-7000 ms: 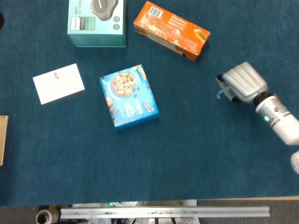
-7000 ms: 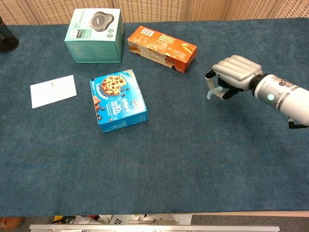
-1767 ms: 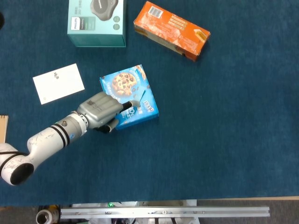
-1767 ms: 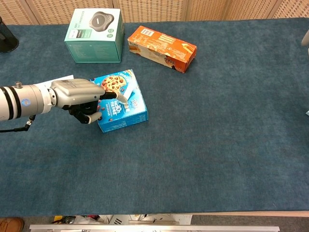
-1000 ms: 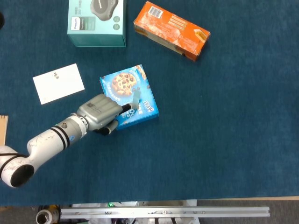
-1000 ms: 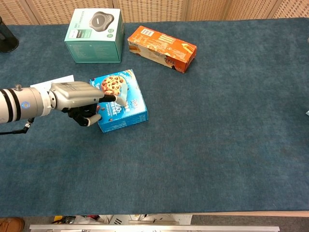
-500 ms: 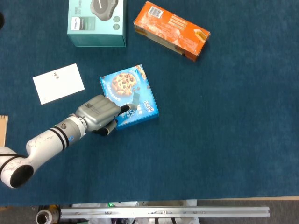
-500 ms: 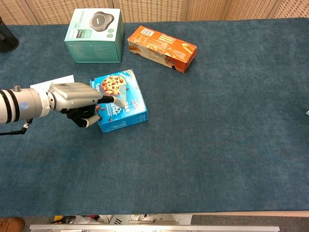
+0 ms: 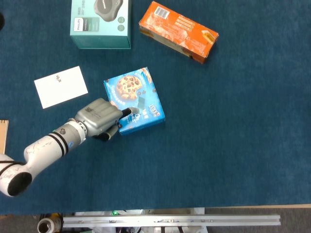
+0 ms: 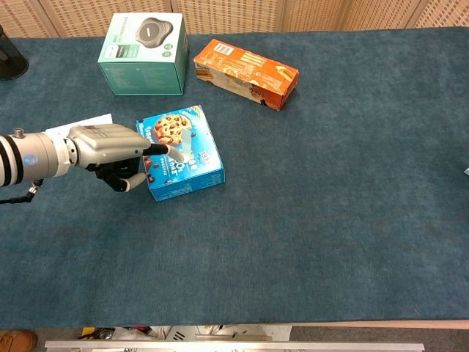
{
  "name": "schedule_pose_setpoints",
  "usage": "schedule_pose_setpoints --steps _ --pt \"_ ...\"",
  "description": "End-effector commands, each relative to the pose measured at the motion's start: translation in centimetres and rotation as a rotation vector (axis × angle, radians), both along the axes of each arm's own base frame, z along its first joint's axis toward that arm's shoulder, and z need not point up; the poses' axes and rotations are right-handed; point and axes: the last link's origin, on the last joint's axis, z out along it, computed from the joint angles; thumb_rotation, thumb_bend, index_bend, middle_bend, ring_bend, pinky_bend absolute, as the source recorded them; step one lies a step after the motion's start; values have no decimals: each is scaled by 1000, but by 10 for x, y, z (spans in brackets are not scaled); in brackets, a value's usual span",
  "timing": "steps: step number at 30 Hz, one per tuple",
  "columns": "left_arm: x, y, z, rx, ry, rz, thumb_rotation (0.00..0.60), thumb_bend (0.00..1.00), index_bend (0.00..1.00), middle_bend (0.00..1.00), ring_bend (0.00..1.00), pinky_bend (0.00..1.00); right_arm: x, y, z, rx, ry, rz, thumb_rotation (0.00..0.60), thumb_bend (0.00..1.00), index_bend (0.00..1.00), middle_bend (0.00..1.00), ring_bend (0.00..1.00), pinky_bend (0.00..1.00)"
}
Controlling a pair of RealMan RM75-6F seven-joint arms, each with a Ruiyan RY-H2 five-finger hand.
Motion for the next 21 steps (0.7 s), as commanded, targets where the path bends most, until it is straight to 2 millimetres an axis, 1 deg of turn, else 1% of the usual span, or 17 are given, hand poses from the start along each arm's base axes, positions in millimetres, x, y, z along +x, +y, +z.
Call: schedule_pose_setpoints --steps 1,10,17,21 --pt "0 -1 0 -2 2 -2 600 667 96 981 1000 975 0 0 0 -2 0 1 600 452 470 914 1000 1000" --pt "4 -1 3 12 -21 -5 600 668 96 981 1000 975 1 2 2 -5 -1 0 600 452 470 915 1000 1000" --pt "2 -3 -1 -9 -5 -8 600 667 96 981 1000 975 0 3 3 -7 -2 -1 600 452 470 916 1000 1000" --pt "2 -4 -1 -7 -5 -8 600 668 96 981 1000 975 0 3 3 -8 -1 -2 600 453 470 916 1000 1000"
